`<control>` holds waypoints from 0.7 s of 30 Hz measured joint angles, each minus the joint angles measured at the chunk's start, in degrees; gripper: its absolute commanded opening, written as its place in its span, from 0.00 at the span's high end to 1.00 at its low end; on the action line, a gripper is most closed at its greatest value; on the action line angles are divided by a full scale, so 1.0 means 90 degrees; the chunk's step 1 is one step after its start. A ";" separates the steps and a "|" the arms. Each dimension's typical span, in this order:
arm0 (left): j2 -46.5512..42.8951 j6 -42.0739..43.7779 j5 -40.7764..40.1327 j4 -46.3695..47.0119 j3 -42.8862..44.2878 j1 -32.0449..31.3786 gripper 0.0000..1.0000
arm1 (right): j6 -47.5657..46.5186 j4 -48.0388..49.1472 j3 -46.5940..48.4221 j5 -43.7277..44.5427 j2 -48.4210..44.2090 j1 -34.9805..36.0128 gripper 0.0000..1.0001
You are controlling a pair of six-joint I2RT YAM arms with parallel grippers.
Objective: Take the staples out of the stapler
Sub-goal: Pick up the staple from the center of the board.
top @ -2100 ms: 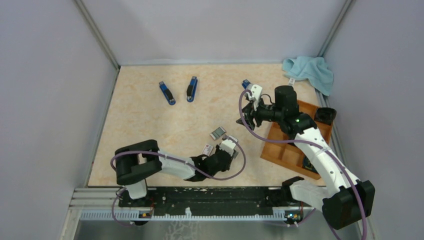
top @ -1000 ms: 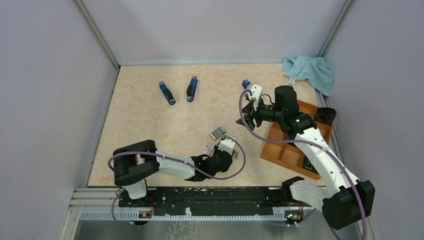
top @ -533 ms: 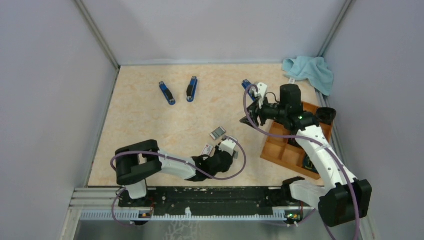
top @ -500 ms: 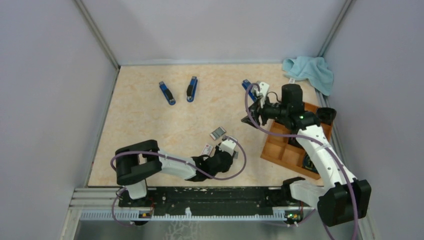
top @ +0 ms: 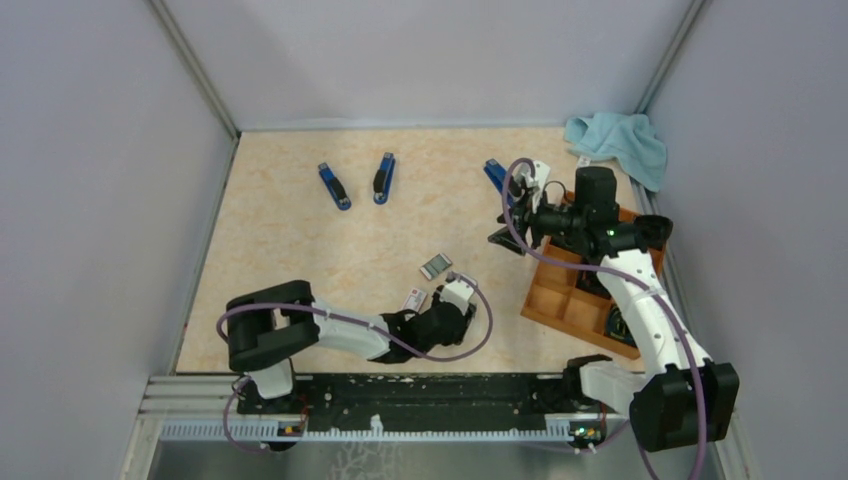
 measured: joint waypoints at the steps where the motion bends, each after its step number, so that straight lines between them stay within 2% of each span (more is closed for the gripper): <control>1: -0.0034 0.0000 0.0041 -0.0007 -0.0002 0.0000 0.44 | 0.0005 0.0005 0.0000 -0.0036 -0.0002 -0.0002 0.46; 11: -0.0678 -0.0061 0.0495 -0.0080 -0.0168 0.0000 0.43 | 0.0041 0.0010 0.0000 -0.0109 -0.0228 -0.0002 0.46; 21: -0.0750 -0.0493 0.0355 -0.1418 0.0085 0.0117 0.48 | 0.0036 -0.0041 0.0000 -0.0112 -0.0316 0.0000 0.46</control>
